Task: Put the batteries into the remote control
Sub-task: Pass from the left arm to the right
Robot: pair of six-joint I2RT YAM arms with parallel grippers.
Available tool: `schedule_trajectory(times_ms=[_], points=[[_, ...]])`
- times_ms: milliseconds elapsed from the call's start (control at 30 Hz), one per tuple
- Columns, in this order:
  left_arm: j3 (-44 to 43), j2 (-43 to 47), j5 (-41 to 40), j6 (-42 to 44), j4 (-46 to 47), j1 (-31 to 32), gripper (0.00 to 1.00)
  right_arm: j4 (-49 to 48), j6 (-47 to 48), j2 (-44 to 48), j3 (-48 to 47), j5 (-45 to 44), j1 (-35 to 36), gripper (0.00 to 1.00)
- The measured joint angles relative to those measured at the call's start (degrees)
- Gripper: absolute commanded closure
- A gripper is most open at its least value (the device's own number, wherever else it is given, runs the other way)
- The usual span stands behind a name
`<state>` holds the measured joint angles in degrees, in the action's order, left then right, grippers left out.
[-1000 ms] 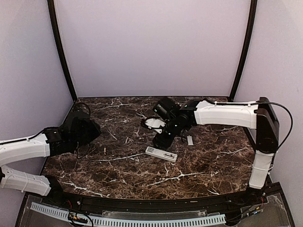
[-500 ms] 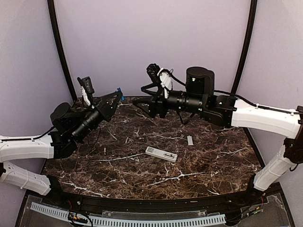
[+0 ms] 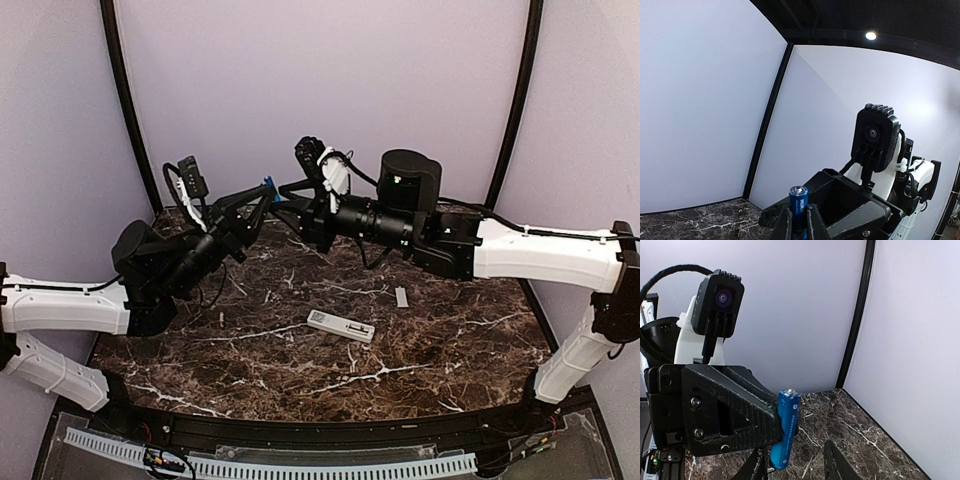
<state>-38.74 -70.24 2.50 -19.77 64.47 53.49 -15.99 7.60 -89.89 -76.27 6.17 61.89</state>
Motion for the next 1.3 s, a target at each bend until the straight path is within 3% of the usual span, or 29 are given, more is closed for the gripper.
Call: schedule_trajectory(times_ms=[633,800,1033,1100,1133,1233,1300], points=[[-0.6,-2.4,-4.1,4.8,1.6,0.7,1.0,1.4,1.1,-0.3,-0.4,-2.2,0.5,0.88],[-0.6,-3.3,-5.0,4.8,2.6,0.7,1.0,2.8,1.3,-0.5,-1.1,-3.8,0.5,1.0],[-0.5,-4.0,-5.4,4.2,3.2,0.6,1.0,3.3,1.8,-0.5,-1.2,-5.0,0.5,1.0],[-0.6,-4.0,-5.4,4.2,3.2,0.6,0.9,3.3,2.0,-0.5,-1.2,-5.0,0.5,1.0],[-0.5,-4.0,-5.4,4.2,3.2,0.6,0.73,3.3,2.2,-0.5,-1.2,-5.0,0.5,1.0],[-0.5,-4.0,-4.4,4.2,2.7,0.8,0.4,3.3,3.3,-0.5,-1.3,-5.2,0.5,1.0],[-0.4,-3.8,-3.0,4.4,2.2,1.0,0.32,3.7,4.9,-0.4,-1.3,-5.1,0.5,1.0]])
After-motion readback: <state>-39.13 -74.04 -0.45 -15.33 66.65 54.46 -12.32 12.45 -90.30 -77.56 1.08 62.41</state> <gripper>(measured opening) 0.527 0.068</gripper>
